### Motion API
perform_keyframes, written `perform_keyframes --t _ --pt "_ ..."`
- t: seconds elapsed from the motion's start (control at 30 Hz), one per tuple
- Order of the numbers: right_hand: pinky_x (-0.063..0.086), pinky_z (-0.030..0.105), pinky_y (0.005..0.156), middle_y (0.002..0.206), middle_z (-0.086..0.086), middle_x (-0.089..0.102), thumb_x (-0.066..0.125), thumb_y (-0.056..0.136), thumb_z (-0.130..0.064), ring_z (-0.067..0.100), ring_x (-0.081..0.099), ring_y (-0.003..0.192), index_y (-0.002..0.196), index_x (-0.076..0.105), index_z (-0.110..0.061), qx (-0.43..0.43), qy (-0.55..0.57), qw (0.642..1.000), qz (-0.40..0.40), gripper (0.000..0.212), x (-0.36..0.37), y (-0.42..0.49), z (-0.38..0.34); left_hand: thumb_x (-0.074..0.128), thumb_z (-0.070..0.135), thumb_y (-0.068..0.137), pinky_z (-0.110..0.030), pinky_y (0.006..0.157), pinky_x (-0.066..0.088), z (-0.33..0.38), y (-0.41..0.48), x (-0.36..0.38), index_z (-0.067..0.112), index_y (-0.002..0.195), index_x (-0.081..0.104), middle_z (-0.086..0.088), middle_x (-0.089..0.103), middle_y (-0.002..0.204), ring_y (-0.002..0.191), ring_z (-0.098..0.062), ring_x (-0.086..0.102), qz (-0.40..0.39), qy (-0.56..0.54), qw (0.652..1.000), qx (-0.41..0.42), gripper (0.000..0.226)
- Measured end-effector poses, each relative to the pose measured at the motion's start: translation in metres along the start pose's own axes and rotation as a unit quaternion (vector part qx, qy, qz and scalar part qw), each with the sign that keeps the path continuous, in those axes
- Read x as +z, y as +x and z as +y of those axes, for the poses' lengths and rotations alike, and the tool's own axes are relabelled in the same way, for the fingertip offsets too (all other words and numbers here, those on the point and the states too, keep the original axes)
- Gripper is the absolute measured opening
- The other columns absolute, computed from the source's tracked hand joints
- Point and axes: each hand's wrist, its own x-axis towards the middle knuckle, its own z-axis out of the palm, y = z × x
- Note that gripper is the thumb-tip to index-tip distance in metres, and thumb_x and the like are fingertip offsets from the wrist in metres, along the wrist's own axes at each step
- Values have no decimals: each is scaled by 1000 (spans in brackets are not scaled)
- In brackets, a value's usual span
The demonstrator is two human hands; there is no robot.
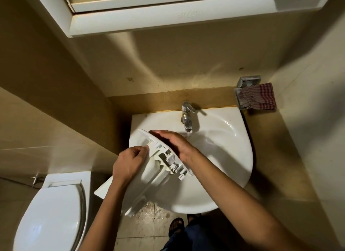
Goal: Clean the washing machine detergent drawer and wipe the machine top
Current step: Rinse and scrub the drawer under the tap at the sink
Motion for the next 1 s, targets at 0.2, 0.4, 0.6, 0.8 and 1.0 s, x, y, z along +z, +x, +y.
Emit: perform_keyframes --t 0.2,0.4,0.6,0.8,1.0 --pt "30 23 108 147 -13 40 26 104 -36 2 39 132 144 40 -29 -68 -271 958 -61 42 9 -32 -6 37 58 88 -31 67 39 1 -4 4 22 75 67 0 66 82 80 -25 58 27 17 999 -11 49" --pt "46 8 60 75 -22 67 34 101 -45 -13 60 61 102 59 -29 73 -257 964 3 30 -45 -15 38 33 59 84 -30 56 36 -1 -10 -4 9 67 55 -4 59 62 65 -23 56 38 0 999 -10 57" --pt "49 29 64 76 3 71 44 93 -52 16 66 66 79 75 -21 90 -257 962 1 46 -37 -1 27 36 59 87 -34 62 40 0 1 -7 9 67 57 -7 61 70 72 -26 58 4 -10 999 -49 58" --pt "26 29 113 136 -10 53 19 103 -37 6 43 132 131 56 -25 -75 -275 957 -61 48 0 -7 -16 38 44 98 -33 69 42 10 10 13 8 72 62 -13 63 85 83 -29 57 -35 17 995 -97 51" --pt "32 30 109 135 -10 54 26 101 -47 7 48 123 130 54 -31 19 -359 933 4 44 -65 6 21 43 39 98 -35 83 50 -9 20 13 4 100 66 -16 67 99 93 -34 63 -59 -129 955 -260 42"
